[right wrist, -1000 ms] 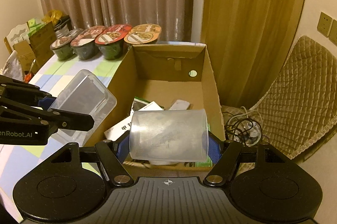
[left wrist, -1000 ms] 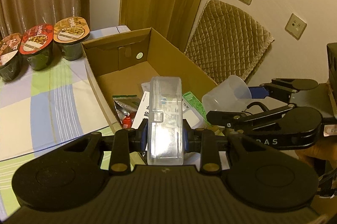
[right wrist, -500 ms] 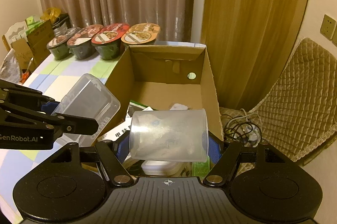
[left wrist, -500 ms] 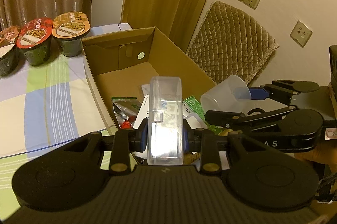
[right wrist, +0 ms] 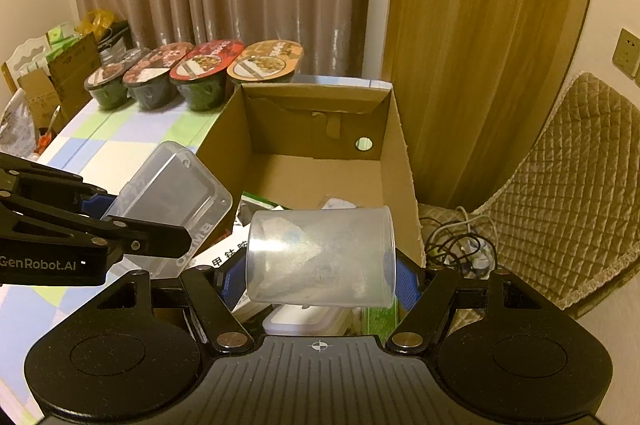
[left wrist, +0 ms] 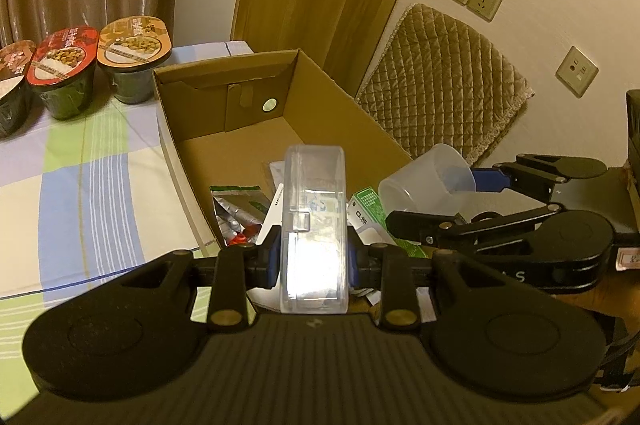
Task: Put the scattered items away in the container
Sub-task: 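Lower both clear containers with both tools into the cardboard box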
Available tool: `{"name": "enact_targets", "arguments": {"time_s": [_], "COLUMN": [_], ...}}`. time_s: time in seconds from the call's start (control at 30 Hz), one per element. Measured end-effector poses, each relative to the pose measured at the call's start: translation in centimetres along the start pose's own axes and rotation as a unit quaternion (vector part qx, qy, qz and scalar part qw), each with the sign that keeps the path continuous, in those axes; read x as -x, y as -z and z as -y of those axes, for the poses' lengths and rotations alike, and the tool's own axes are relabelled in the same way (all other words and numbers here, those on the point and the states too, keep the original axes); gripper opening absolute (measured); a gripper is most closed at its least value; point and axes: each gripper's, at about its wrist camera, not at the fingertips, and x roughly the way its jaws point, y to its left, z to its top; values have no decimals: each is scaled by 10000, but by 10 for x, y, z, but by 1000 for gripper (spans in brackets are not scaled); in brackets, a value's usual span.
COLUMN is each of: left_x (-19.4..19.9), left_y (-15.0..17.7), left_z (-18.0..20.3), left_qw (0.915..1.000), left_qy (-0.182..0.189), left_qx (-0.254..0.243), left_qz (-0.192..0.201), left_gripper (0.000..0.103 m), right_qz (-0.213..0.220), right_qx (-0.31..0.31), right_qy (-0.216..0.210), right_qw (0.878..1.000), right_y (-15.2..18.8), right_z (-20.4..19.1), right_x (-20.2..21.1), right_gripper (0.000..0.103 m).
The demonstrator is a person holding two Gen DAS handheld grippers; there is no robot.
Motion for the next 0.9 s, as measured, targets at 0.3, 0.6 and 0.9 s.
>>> {"name": "enact_targets", "arguments": {"time_s": [0.3, 0.6, 0.9], "left_x": [-8, -13, -2], "left_y": [-2, -8, 1], "left_z": [-4, -6, -21], "left_qw": [10000, 9997, 9991], "left_qy": [10, -180, -286], "left_qx": [93, 109, 268], "left_qz": [-10, 93, 165], "left_gripper": [26, 62, 60], "right_qz": [-5, -15, -77], "right_qx": [9, 4, -12], "right_qy": [14, 31, 49], "right_qw": [10000, 10000, 10000], "right_y": [-4, -5, -1], "right_z": [1, 2, 4], "right_x": [-6, -8, -16], "right_gripper": [74, 74, 74]}}
